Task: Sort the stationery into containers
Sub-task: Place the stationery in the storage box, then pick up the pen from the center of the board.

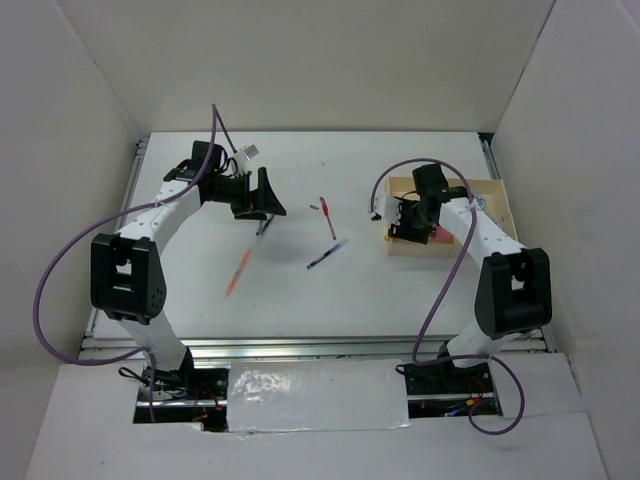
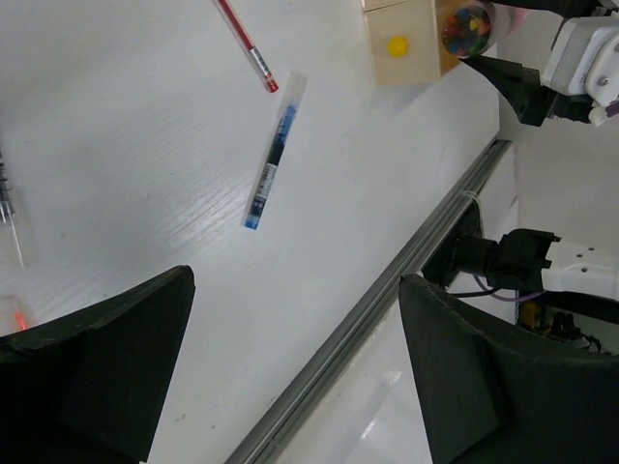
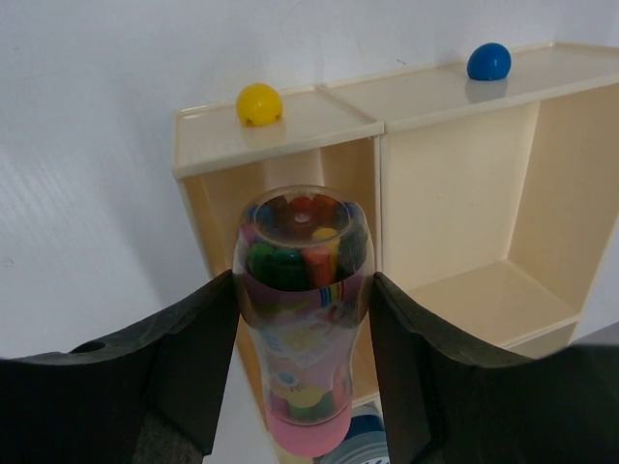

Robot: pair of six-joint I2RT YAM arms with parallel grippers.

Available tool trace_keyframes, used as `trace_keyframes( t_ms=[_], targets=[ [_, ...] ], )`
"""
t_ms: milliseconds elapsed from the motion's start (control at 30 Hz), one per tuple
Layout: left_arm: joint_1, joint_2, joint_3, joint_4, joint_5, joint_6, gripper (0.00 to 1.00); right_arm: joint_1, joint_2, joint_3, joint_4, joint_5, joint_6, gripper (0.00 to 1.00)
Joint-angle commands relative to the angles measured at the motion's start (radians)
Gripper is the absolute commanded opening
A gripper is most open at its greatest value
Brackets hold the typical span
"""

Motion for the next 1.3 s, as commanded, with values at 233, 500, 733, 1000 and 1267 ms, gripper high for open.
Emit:
trace_keyframes(
  t_ms=[233,500,733,1000,1267],
  targets=[
    [0.031,-0.068,0.024,-0.055,-0.162,0.066,0.99,-0.004,-0.013,0.033,0.001,0.023,-0.021,0.79],
    [0.032,-0.136,-0.023,-0.177,-0.513,0.19,0.72,0.004,-0.074,0.164,-0.054,-0.096,0.152,0.73],
    [0.039,-0.213,-0.176,-0.194,-0.765,0.334,0.46,0.038,-0.207,0.295,-0.005,-0.241,0.695,0.61],
    [-0.087,-0.179,-0.276,-0.141,-0.889,0.399,0.42,0.136,-0.381,0.134,0.139,-0.189,1.184,0.56],
    [-0.165,-0.064,-0.301,-0.056,-0.845,0.359,0.38,0.044,-0.519,0.007,0.22,-0.196,1.506,0.58]
  ],
)
